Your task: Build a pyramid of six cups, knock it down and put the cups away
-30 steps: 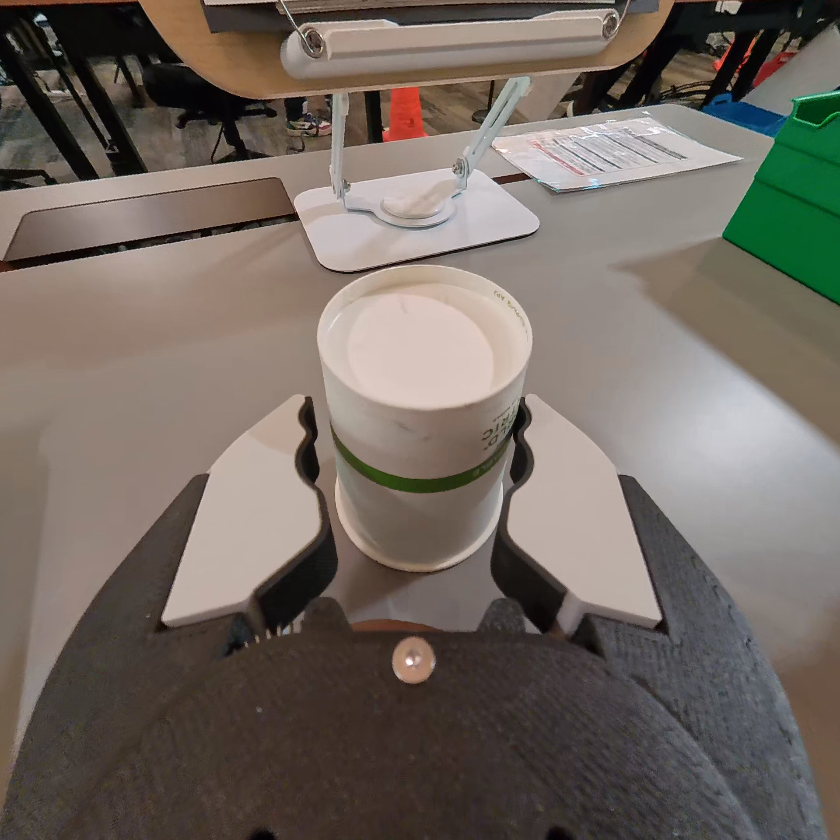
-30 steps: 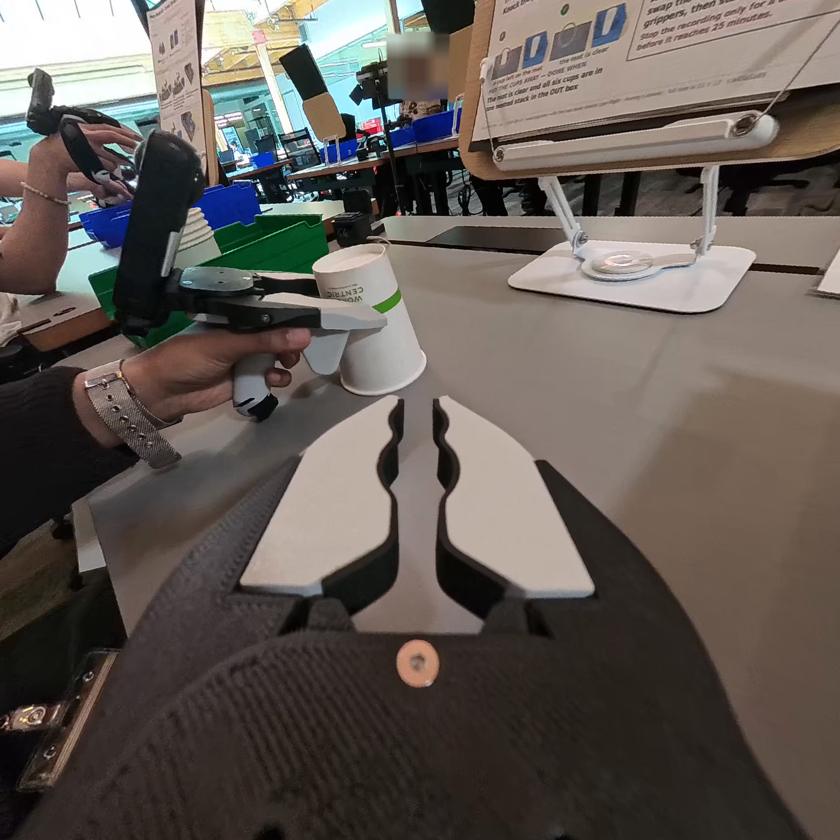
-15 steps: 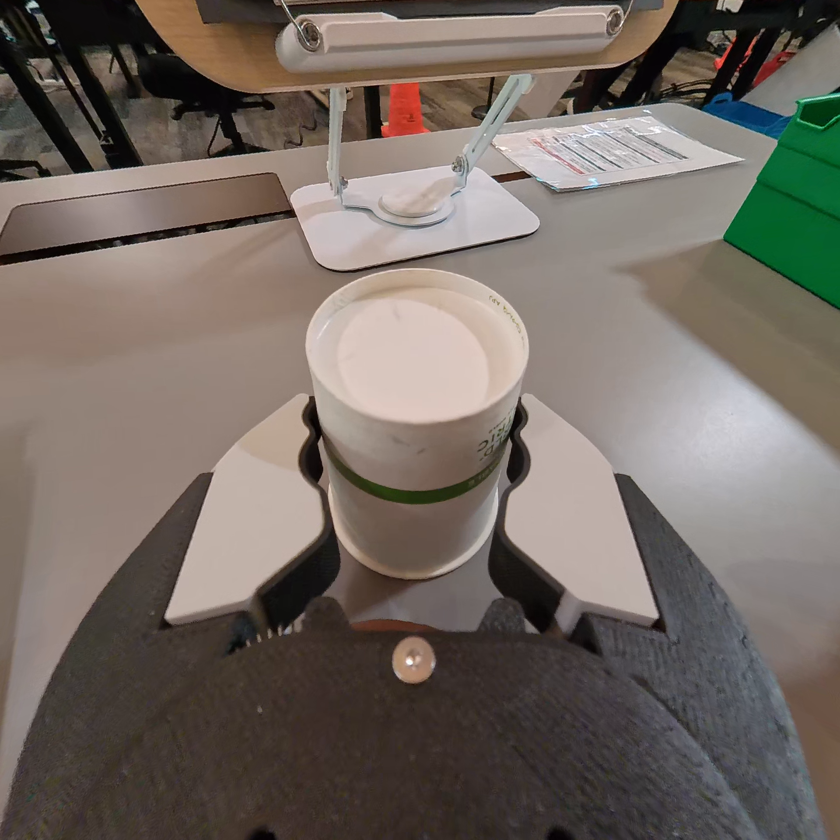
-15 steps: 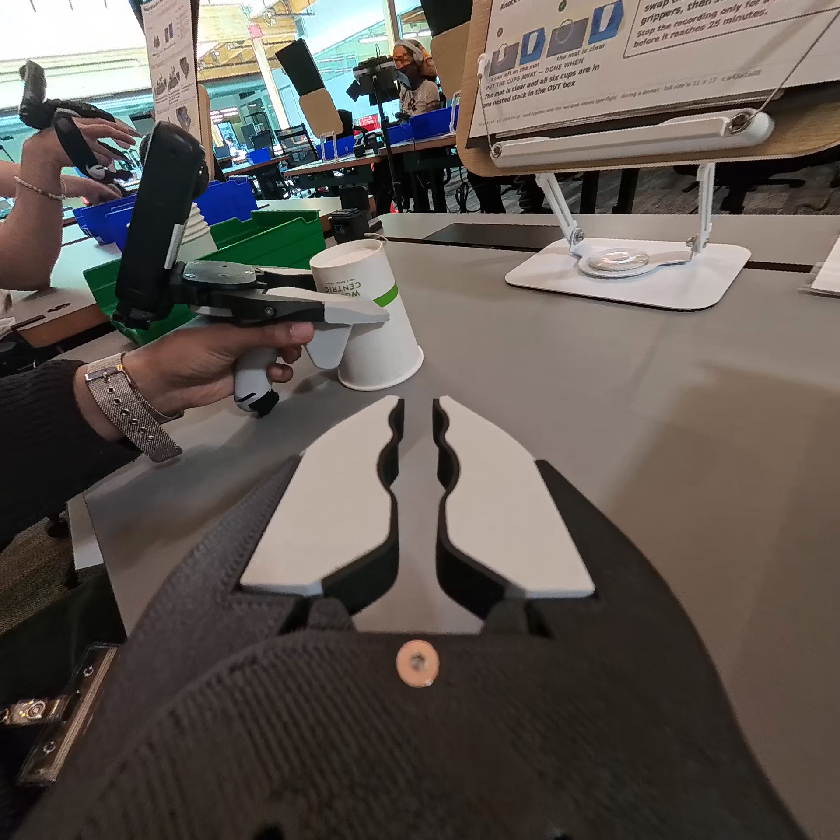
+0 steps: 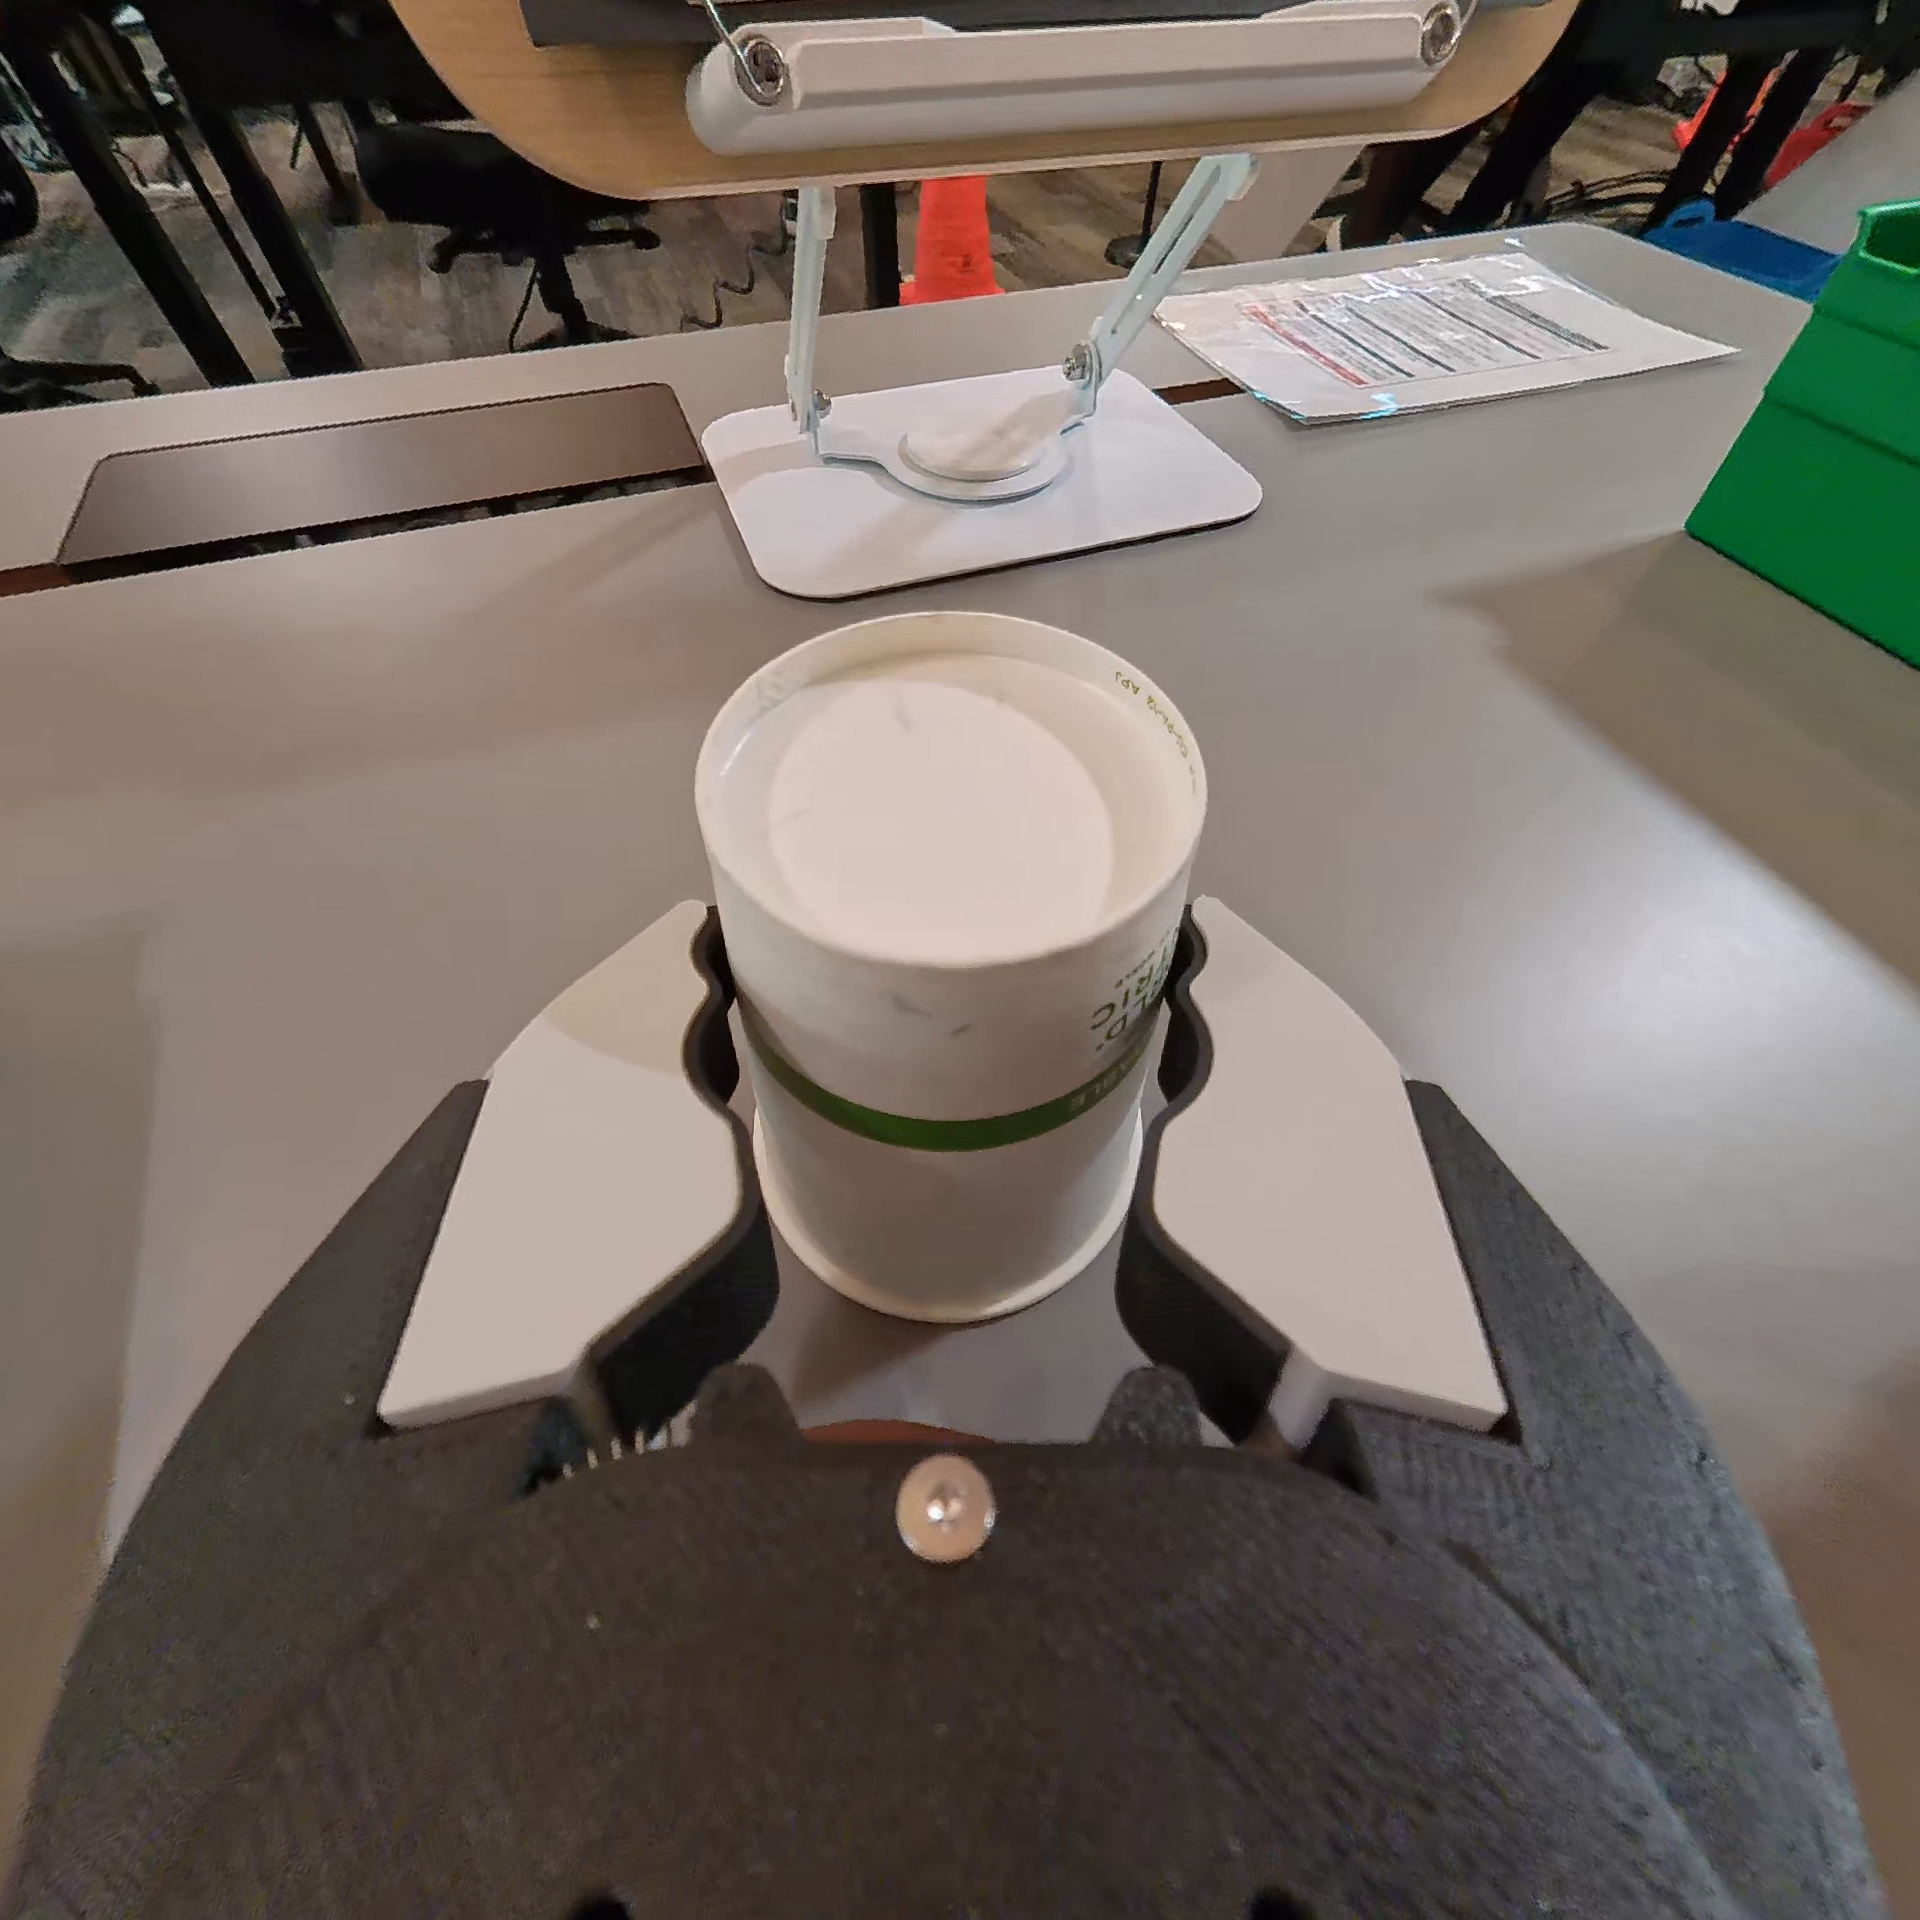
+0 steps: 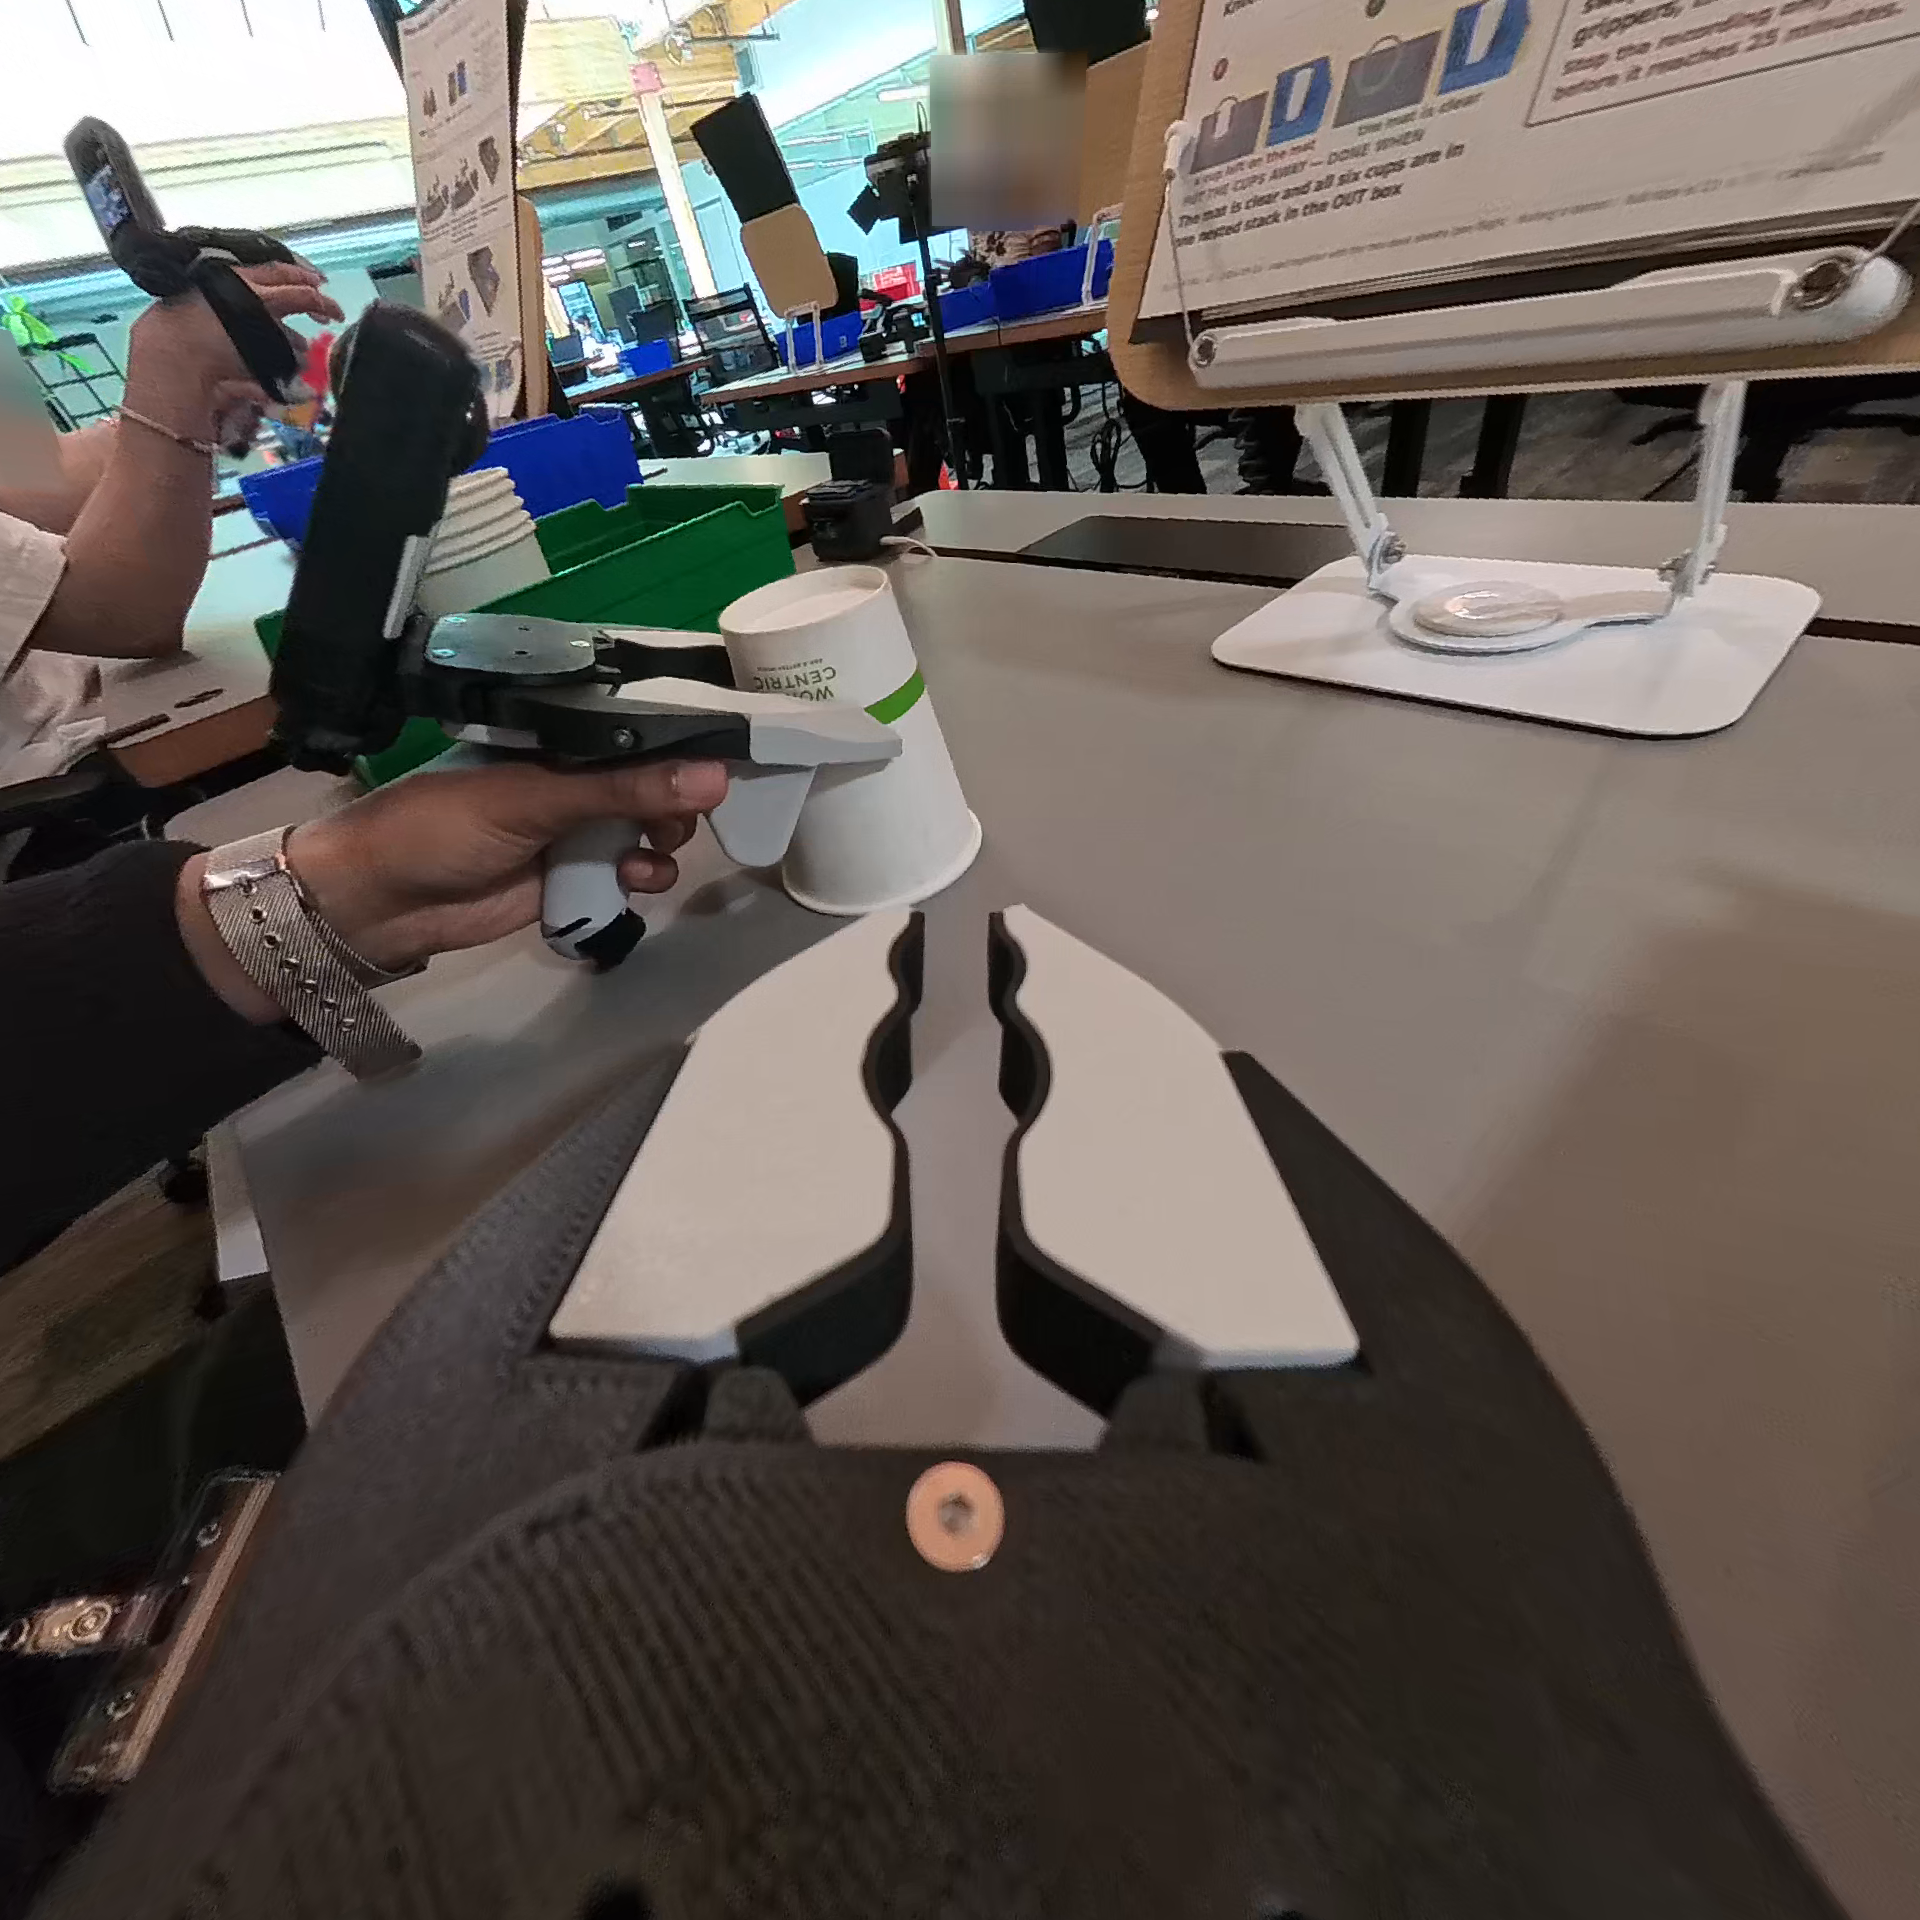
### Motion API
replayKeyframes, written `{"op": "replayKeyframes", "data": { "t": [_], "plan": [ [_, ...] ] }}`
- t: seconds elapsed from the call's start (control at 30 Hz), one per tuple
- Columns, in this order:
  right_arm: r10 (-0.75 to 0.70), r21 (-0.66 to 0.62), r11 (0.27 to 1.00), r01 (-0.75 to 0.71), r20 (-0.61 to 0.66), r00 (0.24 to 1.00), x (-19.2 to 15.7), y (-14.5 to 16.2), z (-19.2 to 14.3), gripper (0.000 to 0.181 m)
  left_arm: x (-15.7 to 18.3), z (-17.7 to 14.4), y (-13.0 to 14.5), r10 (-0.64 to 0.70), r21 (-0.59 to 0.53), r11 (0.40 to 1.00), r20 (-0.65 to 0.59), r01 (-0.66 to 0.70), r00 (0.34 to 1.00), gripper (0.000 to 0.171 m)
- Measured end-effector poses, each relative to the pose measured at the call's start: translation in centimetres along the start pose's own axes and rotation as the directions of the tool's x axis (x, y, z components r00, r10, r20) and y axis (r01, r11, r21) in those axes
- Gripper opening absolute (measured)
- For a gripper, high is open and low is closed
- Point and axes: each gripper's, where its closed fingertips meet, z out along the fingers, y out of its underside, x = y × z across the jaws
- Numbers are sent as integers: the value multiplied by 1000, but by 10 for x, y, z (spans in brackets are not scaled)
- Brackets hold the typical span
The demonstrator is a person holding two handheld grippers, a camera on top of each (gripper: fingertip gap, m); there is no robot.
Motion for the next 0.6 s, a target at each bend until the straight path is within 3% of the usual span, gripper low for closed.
{"op": "replayKeyframes", "data": {
  "t": [0.6],
  "plan": [
    [-17,-18,1000,18,52,999,-14,2,15,12,0,-16,7,16,-1,1000,-16,-16,1000,82]
  ]
}}
